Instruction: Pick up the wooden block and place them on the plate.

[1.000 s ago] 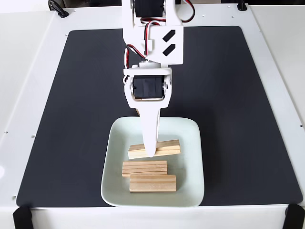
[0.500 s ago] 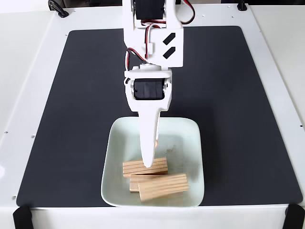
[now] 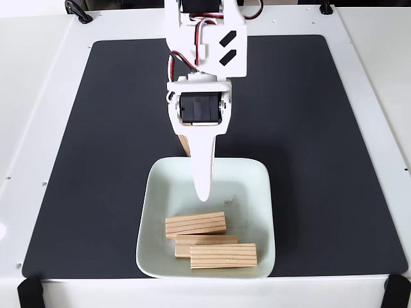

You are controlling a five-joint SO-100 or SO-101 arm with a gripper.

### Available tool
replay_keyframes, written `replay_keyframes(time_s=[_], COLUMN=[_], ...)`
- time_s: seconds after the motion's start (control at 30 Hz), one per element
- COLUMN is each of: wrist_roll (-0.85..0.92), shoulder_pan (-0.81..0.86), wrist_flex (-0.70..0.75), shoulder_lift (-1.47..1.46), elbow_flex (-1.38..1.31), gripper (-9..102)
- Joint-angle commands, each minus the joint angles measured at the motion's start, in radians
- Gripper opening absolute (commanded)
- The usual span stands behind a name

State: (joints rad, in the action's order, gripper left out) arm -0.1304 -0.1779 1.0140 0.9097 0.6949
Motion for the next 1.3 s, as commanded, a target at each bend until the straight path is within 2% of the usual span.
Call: replay_keyframes(time_s=[0.0, 0.2, 0.53, 0.7, 0.8, 0.93, 1.07, 1.27], wrist_roll=[-0.009, -0.008, -0.009, -0.008, -0.012, -0.150, -0.377, -0.712], shoulder_pan=[-0.006, 0.012, 0.094, 0.126, 0.153, 0.170, 0.156, 0.120], wrist_flex=[-0.005, 0.000, -0.011, -0.005, -0.009, -0.014, -0.029, -0.035], shoulder_lift=[0.160, 0.483, 1.081, 1.261, 1.316, 1.307, 1.215, 0.916], elbow_flex=[0.063, 0.362, 1.092, 1.301, 1.359, 1.358, 1.289, 1.078], gripper=[1, -1, -1, -1, -1, -1, -1, -1])
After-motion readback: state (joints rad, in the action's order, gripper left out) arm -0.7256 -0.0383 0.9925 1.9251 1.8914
